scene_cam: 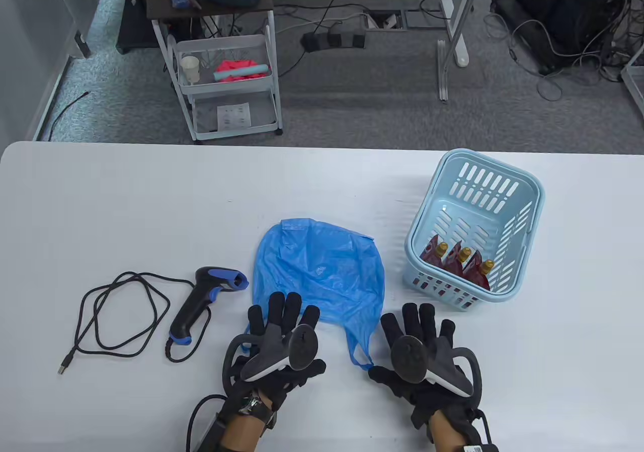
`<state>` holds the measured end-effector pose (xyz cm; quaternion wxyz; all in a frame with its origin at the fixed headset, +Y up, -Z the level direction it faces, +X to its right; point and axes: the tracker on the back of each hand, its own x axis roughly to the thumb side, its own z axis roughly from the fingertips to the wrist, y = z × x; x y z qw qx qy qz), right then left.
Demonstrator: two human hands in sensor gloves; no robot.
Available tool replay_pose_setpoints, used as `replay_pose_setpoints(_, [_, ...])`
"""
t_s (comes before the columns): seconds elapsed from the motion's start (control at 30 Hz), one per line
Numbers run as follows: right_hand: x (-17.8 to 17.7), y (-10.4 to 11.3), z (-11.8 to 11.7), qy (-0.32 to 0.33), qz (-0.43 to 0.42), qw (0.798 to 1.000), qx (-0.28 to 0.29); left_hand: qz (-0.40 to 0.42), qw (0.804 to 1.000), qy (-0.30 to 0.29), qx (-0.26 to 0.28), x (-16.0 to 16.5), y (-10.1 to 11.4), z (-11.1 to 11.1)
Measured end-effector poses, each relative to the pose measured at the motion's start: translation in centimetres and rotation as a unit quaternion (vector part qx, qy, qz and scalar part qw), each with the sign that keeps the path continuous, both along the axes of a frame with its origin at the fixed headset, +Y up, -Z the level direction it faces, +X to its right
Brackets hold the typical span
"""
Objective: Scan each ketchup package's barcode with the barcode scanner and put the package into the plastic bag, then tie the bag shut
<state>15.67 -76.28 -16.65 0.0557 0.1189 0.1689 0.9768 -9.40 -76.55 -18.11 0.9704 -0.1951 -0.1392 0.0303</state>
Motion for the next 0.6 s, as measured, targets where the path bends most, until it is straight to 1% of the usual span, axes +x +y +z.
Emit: replay_pose_setpoints(0.6, [-0.02,-0.04,0.00,0.000,-0.003,1.000,-0.007,0.001,1.000,0.002,0.006,-0.16,0.12,-0.11])
